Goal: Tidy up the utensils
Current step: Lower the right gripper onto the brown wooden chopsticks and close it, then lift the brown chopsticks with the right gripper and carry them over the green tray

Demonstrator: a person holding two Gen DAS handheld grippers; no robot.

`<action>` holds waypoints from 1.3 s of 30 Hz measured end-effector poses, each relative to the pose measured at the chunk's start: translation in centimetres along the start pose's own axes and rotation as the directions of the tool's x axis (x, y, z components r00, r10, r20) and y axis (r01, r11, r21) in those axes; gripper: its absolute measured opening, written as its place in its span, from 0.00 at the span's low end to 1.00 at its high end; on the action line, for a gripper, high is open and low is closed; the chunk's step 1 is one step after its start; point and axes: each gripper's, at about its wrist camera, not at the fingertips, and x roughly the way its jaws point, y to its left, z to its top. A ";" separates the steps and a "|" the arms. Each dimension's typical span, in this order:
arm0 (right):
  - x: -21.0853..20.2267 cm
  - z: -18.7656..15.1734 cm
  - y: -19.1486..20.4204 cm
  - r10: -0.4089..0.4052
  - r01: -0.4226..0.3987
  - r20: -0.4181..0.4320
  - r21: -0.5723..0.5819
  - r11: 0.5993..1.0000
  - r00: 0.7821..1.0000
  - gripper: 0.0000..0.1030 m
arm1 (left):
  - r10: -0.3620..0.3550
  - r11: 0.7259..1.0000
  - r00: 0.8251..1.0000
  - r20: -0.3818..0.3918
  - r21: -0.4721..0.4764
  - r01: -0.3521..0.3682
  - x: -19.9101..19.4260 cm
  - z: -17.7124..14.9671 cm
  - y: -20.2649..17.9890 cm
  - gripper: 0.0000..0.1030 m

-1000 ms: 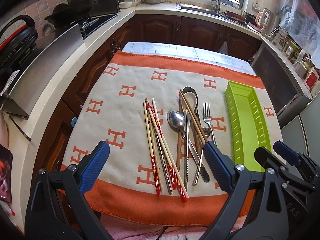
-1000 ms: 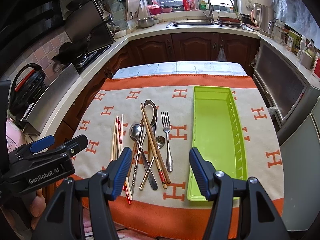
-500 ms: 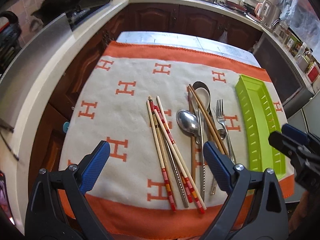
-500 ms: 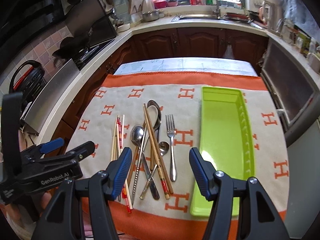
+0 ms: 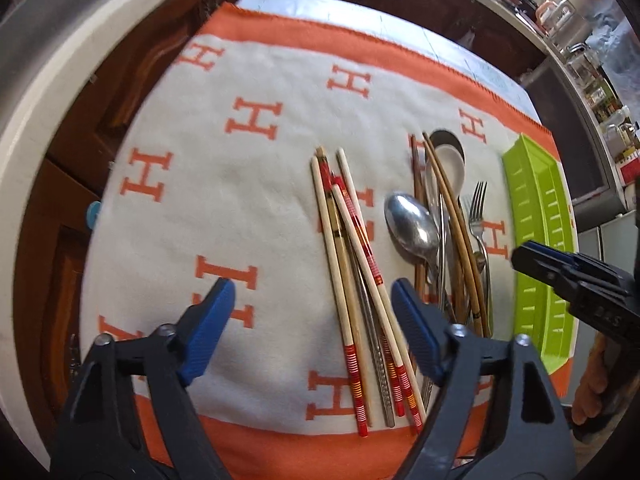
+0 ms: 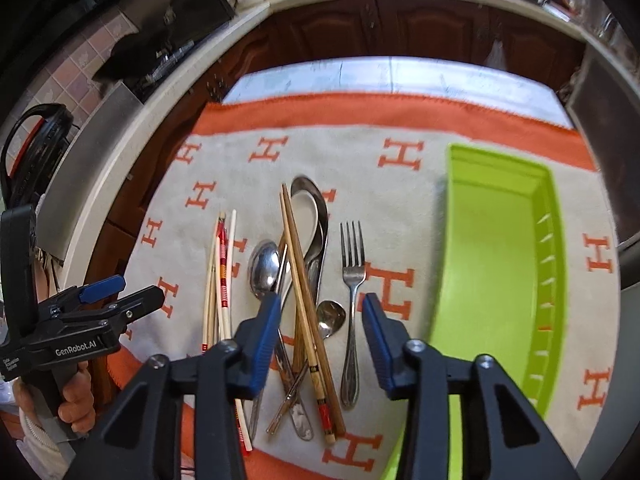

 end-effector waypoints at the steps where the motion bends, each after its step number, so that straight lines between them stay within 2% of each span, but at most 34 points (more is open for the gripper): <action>1: 0.7 0.1 -0.1 0.012 -0.012 -0.025 -0.006 1.000 1.000 0.32 | -0.007 1.000 1.000 -0.013 0.002 0.007 0.5 0.0 -0.1 0.70; 6: 3.9 0.3 0.1 0.016 -0.020 -0.110 -0.038 0.999 0.994 0.23 | -0.024 1.000 0.998 -0.054 0.005 0.024 2.1 -0.5 -0.7 0.63; 15: 6.4 0.3 0.4 -0.012 -0.003 -0.174 -0.089 0.996 0.985 0.22 | -0.030 1.000 0.997 -0.071 -0.013 0.029 3.0 -0.4 -0.3 0.59; 21: 6.7 0.6 0.3 0.026 -0.044 -0.188 -0.090 0.995 0.982 0.22 | -0.044 0.999 0.995 -0.085 -0.022 0.042 3.2 -0.6 0.2 0.58; 22: 7.0 0.6 0.2 0.032 -0.050 -0.202 -0.086 0.995 0.979 0.20 | -0.046 0.999 0.995 -0.085 -0.020 0.044 3.2 -0.6 0.1 0.58; 24: 7.8 0.4 -0.1 0.055 -0.074 -0.239 -0.070 0.995 0.969 0.08 | -0.047 0.999 0.995 -0.083 -0.013 0.046 3.1 -0.7 0.0 0.58; 34: 6.6 0.3 0.1 0.077 -0.090 -0.212 -0.056 0.994 0.974 0.06 | -0.093 0.994 0.993 -0.072 0.054 0.097 1.8 -0.4 -3.4 0.56; 39: 6.0 0.4 -0.3 0.085 -0.095 -0.191 -0.046 0.994 0.978 0.06 | -0.125 0.988 0.988 -0.087 0.078 0.132 2.1 0.8 -6.3 0.42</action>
